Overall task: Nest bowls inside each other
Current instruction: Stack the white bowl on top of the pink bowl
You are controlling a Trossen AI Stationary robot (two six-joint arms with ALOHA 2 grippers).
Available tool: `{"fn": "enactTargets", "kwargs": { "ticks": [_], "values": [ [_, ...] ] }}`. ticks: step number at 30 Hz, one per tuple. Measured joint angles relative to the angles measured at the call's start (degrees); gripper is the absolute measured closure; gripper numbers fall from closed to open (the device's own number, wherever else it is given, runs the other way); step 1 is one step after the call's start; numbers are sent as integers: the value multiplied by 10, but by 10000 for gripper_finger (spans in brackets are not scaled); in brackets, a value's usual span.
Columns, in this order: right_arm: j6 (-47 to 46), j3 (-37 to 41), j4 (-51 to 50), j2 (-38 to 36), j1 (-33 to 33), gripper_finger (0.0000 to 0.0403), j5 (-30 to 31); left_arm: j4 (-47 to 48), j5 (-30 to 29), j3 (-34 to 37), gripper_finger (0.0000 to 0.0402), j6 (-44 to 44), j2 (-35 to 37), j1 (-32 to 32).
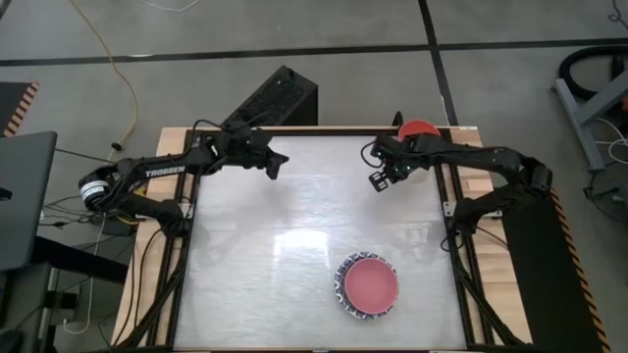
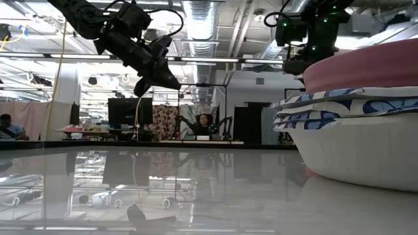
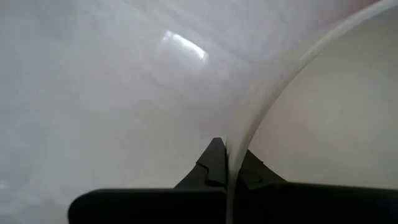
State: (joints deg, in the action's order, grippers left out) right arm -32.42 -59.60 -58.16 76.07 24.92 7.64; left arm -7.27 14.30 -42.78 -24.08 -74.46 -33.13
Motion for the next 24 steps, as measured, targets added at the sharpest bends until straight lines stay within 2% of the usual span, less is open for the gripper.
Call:
{"fn": "enactTargets", "kwargs": {
  "ticks": [5, 24],
  "values": [
    [21, -13, 22, 0, 26, 396, 0, 0, -28, 0, 401, -7, 0, 8],
    [76, -78, 94, 1, 94, 395, -2, 0, -30, 0, 401, -8, 0, 17]
  ]
}}
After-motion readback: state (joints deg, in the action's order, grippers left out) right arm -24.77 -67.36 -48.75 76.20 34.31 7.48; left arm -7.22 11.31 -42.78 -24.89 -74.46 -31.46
